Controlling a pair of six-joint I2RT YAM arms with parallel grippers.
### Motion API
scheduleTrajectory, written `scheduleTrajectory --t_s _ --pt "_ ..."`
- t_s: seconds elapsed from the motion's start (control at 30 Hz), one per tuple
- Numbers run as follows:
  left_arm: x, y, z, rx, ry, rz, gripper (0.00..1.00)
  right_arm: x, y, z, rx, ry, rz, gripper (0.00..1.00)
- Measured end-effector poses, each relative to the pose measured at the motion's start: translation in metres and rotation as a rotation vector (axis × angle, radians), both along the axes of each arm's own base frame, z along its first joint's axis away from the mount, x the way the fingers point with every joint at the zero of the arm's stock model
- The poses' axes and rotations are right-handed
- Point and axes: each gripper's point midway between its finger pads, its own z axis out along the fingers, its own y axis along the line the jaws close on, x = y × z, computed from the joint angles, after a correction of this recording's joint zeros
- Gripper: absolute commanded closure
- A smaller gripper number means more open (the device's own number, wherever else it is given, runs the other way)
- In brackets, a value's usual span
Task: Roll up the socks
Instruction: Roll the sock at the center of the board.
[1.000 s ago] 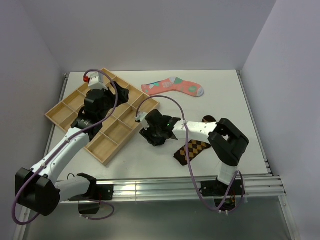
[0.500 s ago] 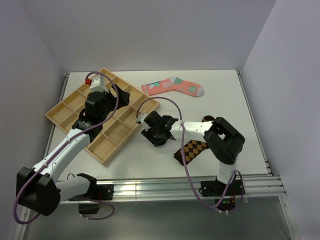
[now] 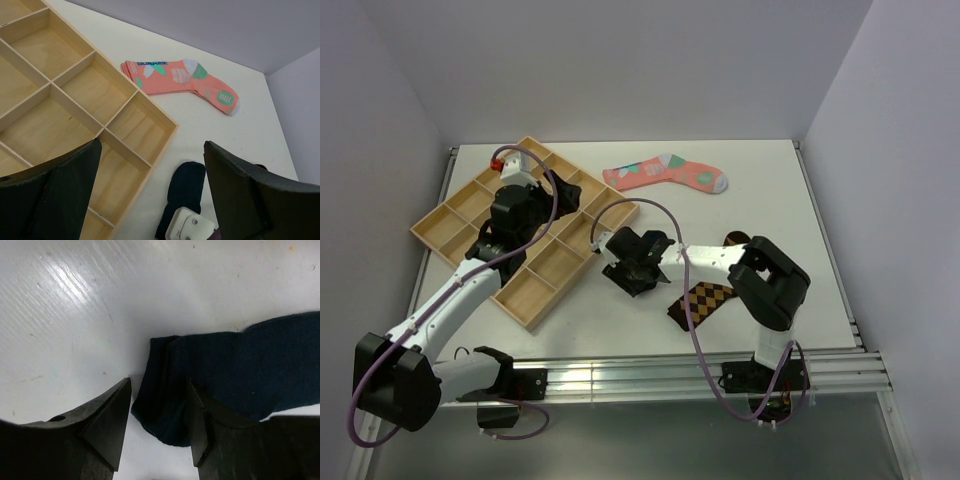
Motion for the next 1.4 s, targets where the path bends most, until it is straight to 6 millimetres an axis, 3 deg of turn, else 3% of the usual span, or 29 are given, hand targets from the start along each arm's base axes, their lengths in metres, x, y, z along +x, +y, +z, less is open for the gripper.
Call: scheduleTrajectory --t_s 0.5,0.8,1.07,1.27,1.4 --pt "-0.001 -0.003 -0.013 -0.004 0.024 -0.016 0.11 -0.002 -0.008 0.003 -0.056 -0.061 0.010 0.46" --pt "-0.001 -0.003 -0.013 -0.004 0.024 -0.016 0.11 -0.007 -0.010 0.016 -0.058 -0.100 0.021 0.46" --pt "-0.002 -0.004 -0.013 -0.005 0.024 -0.019 0.11 -0.012 -0.018 0.009 -0.086 -0.083 0.032 0.48" --pt "-0.002 -0.004 -0.019 -0.001 0.036 -0.021 0.12 -0.018 -0.025 0.001 -0.109 -0.066 0.048 0.55" --pt "0.000 -0.006 -0.025 0.000 0.048 -0.028 0.15 -0.022 -0.027 -0.004 -0.116 -0.054 0.067 0.70"
